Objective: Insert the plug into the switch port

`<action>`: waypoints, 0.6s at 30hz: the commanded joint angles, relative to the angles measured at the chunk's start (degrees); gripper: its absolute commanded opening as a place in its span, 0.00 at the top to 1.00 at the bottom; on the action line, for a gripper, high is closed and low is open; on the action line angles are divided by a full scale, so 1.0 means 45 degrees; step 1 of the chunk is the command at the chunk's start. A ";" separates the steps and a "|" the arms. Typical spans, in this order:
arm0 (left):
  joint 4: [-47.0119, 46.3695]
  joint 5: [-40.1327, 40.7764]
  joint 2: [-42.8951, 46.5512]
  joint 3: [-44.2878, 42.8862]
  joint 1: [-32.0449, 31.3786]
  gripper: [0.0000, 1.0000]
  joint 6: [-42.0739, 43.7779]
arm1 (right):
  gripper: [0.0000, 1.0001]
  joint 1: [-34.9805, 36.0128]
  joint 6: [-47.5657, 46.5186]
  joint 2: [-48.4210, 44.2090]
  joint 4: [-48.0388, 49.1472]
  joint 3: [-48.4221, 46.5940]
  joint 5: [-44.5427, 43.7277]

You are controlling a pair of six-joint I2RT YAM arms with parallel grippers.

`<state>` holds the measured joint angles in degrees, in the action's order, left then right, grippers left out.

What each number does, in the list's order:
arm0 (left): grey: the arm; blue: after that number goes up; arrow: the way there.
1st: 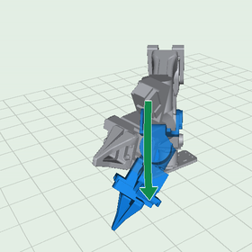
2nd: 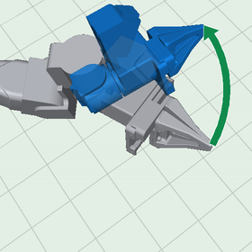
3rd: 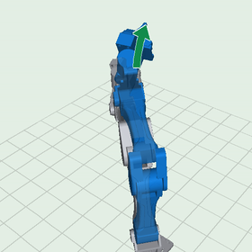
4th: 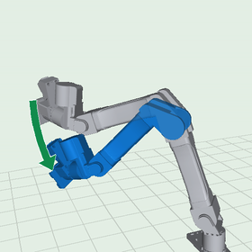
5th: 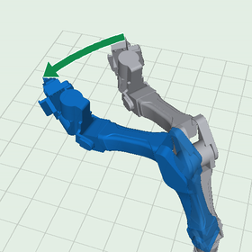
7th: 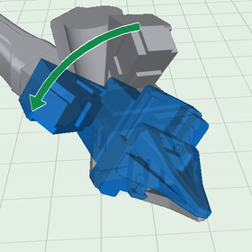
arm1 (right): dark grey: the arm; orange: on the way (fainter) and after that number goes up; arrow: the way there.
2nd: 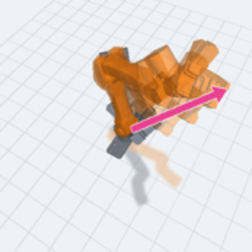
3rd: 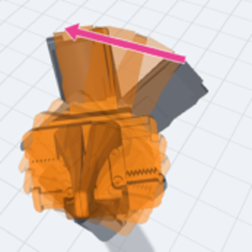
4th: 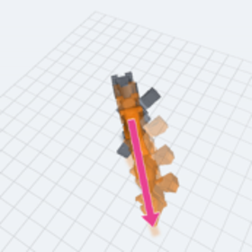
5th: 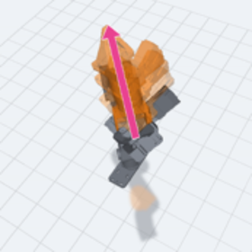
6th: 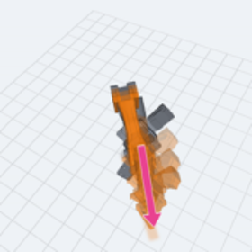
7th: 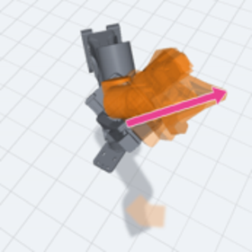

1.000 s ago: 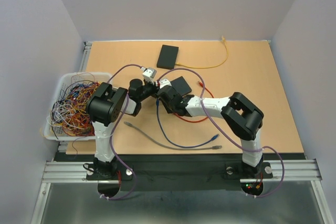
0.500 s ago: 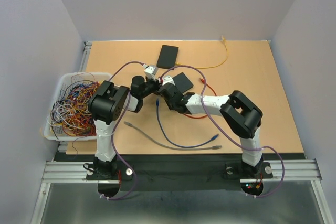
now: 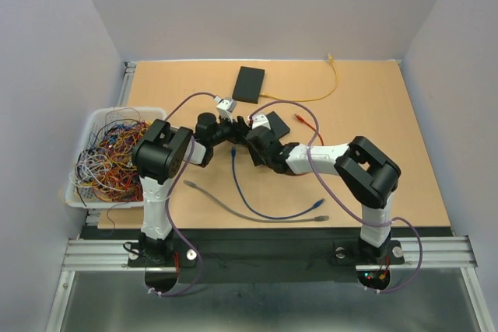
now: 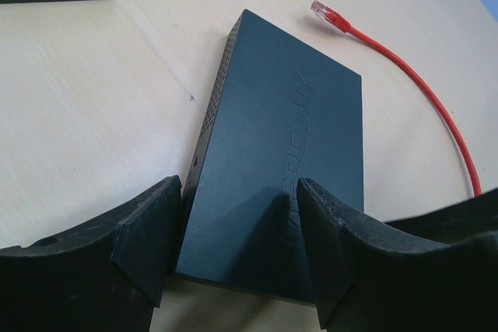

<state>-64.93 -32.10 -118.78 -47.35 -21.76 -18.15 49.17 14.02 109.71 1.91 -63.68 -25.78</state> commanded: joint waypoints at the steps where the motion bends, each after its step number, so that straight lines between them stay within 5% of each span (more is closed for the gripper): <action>1: 0.0541 -0.2184 -0.0167 0.0210 -0.0595 0.30 -0.0849 | 0.40 -0.0086 0.0400 -0.0804 0.2017 0.0185 -0.0033; 18: 0.0541 -0.2398 -0.0284 0.0093 -0.0594 0.29 -0.0810 | 0.46 -0.0067 0.1103 -0.3325 0.2290 0.3135 0.2116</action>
<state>-64.64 -39.55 -119.20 -47.37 -23.53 -20.95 49.12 17.17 97.97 7.60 -50.92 -19.20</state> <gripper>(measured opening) 0.708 0.554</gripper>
